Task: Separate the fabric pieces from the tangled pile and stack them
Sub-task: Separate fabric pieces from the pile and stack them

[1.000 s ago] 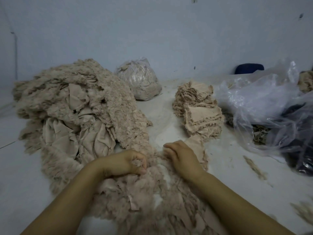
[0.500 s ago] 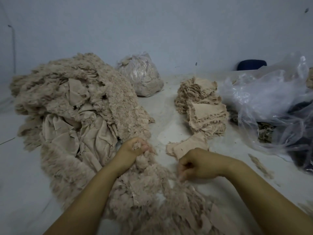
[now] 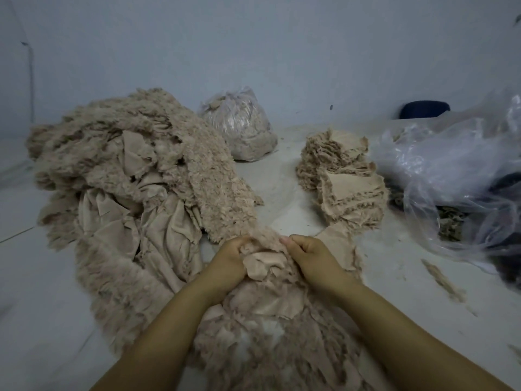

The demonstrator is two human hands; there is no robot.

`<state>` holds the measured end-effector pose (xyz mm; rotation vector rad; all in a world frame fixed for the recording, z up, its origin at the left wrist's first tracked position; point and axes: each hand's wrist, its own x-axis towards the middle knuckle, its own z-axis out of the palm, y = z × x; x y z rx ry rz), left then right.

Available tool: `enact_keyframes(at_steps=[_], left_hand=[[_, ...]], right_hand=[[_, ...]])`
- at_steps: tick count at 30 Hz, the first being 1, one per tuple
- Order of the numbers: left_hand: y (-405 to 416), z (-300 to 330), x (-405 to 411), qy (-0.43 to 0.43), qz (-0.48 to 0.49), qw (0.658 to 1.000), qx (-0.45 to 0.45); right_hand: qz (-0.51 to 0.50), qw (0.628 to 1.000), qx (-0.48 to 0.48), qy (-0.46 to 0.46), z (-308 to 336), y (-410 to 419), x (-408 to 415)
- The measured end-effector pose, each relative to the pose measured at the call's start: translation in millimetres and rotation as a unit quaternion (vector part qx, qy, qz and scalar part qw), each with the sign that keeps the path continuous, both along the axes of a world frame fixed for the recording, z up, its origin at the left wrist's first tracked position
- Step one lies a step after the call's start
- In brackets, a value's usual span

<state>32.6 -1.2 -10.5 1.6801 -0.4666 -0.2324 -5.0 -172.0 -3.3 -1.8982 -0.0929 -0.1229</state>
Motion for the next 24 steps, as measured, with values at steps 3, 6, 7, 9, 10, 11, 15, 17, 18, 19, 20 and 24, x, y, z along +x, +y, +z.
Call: enact_keyframes(at_steps=[3,6,7,9,10,11,15,17,18,19,20,24], left_hand=[[-3.1,4.4,-2.9,0.047,0.03,0.998,-0.037],[-1.7,6.7,-5.6,0.1,-0.009,0.994,-0.033],[-2.6,7.5,-6.6,0.122,0.0,0.992,-0.04],[-3.1,7.0,-3.0,0.201,0.054,0.972,-0.104],[-1.2,8.2,-0.2,0.25,0.068,0.952,-0.161],[2.4,9.7,1.3,0.279,0.064,0.935,-0.209],[0.4,13.9,-9.7,0.218,-0.052,0.963,-0.15],[-9.6,6.1,-16.1,0.165,-0.066,0.983,-0.054],[-13.7,1.5,-16.1,0.139,-0.042,0.989,-0.022],[-16.2,-0.3,-17.0,0.122,-0.006,0.993,0.005],[-16.6,-1.1,-17.1,0.11,0.023,0.993,0.029],[-18.1,1.3,-19.2,0.079,0.043,0.996,0.018]], right_hand=[[0.038,0.99,0.122,0.057,-2.9,-0.1,-4.2],[0.037,0.995,0.091,0.016,-3.7,1.5,-3.0],[0.006,0.995,0.1,-0.002,-4.9,2.9,-1.2],[-0.047,0.986,0.159,-0.007,-6.3,4.5,0.6],[-0.06,0.979,0.193,0.002,-6.4,4.0,0.1],[-0.068,0.974,0.218,0.011,-5.9,3.1,-0.4],[-0.097,0.958,0.269,0.025,-6.9,4.8,0.4],[-0.111,0.939,0.322,0.038,-6.9,7.1,2.5],[-0.122,0.926,0.354,0.043,-6.2,5.8,3.9],[-0.13,0.912,0.385,0.054,-4.7,3.3,5.0],[-0.128,0.902,0.407,0.07,-4.2,-0.5,5.8],[-0.045,0.899,0.419,0.122,-4.4,-4.4,3.7]])
